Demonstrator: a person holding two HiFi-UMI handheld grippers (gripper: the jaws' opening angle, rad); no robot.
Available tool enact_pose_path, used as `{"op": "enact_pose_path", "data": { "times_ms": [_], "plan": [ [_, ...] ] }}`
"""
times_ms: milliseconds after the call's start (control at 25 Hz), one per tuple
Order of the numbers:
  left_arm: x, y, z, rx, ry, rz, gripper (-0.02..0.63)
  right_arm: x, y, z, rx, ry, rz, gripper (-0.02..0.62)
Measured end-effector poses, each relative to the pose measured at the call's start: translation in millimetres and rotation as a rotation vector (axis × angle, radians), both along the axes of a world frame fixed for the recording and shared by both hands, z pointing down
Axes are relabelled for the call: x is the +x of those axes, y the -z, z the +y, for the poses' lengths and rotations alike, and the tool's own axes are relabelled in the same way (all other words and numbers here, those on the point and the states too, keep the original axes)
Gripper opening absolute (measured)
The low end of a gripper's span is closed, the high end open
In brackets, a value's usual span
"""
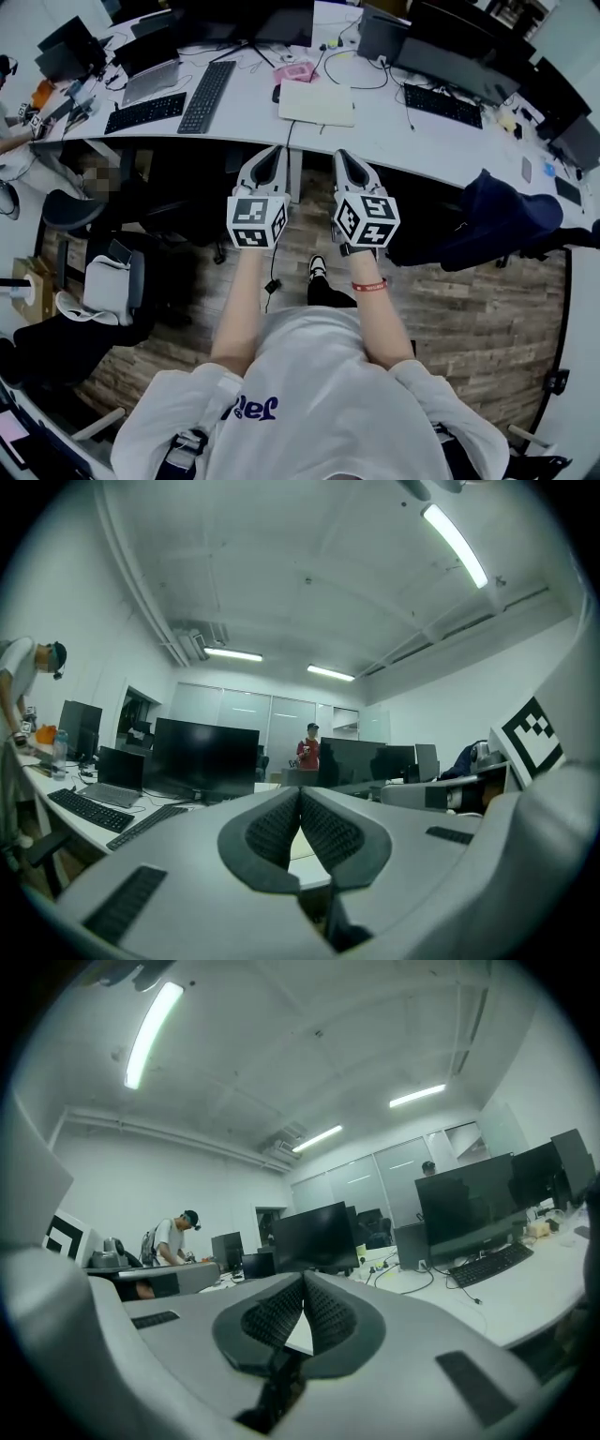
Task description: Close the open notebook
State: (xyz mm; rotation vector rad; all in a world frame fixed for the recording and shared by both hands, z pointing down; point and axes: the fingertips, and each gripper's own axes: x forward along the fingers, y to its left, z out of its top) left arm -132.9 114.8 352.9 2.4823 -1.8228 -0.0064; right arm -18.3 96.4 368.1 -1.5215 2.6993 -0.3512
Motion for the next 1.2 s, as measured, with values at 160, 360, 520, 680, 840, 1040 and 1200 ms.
{"op": "enact_pose_path", "data": {
  "times_ms": [160,360,520,680,840,1040,1200],
  "plan": [
    [16,-3,-48,-0.016,0.005,0.001,0.018,-1,-6,-40,-0.009,0.039,0.014,0.014],
    [37,-4,-98,-0.035,0.008,-0.006,0.018,17,-8,-93,-0.032,0.062,-0.013,0.015],
    [47,-5,-129,-0.045,0.017,-0.021,0.018,28,-10,-128,-0.042,0.071,-0.027,0.014],
    [54,-6,-155,-0.057,0.038,-0.029,0.018,39,-11,-158,-0.046,0.077,-0.038,0.014],
    [62,-14,-174,-0.078,0.039,-0.047,0.018,53,-19,-182,-0.075,0.065,-0.060,0.015],
    [62,-18,-193,-0.080,0.053,-0.040,0.018,54,-31,-200,-0.097,0.072,-0.044,0.015],
    [59,-37,-207,-0.107,0.069,-0.019,0.018,49,-48,-213,-0.120,0.083,-0.032,0.015]
  ]
}}
